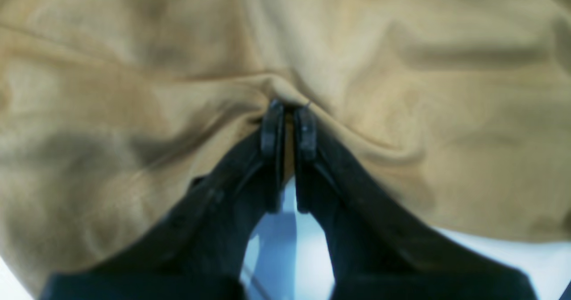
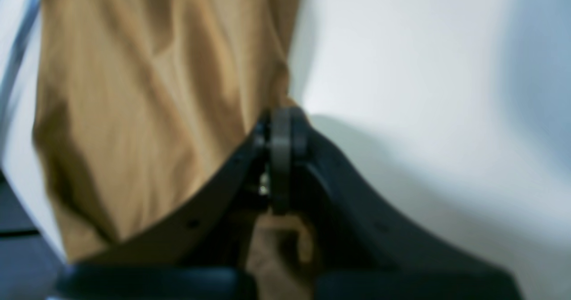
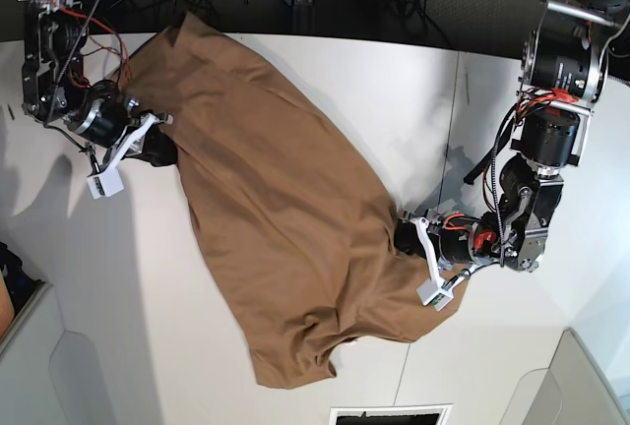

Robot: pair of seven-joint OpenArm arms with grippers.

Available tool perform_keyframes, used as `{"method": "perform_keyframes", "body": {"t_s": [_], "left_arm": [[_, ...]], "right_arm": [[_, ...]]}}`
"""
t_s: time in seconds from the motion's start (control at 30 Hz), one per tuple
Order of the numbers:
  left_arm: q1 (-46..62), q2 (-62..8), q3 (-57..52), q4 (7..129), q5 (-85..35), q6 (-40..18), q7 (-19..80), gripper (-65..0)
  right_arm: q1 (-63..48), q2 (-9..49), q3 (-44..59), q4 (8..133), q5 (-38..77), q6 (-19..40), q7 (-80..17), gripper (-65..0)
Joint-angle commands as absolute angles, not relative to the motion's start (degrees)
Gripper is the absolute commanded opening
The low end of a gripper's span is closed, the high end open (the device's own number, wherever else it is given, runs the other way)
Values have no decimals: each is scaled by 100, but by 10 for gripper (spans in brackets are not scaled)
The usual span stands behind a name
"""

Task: Layout the t-shirt on the table in an organized manner, then fold the t-shirt properly
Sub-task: 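Pull the shirt with both grippers, rotating it across the table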

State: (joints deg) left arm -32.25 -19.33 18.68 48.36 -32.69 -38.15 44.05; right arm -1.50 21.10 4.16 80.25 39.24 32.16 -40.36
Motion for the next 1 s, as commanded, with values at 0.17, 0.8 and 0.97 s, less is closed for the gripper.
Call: {"method": "perform_keyframes", "body": {"t_s": [0.17,0.8,0.97], "left_arm": [[-3848,-1345,1870,4543,-2950,-3750,4731,-578],[-2156,-2655,1870,7826,-7758,-4000,7623,-578],[-1293,-2655,1870,8007,-7452,-4000,7341,-578]], "right_arm": [[-325,1839,401,8991,3573,3232,-4316,-650],[1262,1168,473,8272,2464,2985,-3806,-650],[1667,982,473,7439,2137,3002,-3653,-650]]}}
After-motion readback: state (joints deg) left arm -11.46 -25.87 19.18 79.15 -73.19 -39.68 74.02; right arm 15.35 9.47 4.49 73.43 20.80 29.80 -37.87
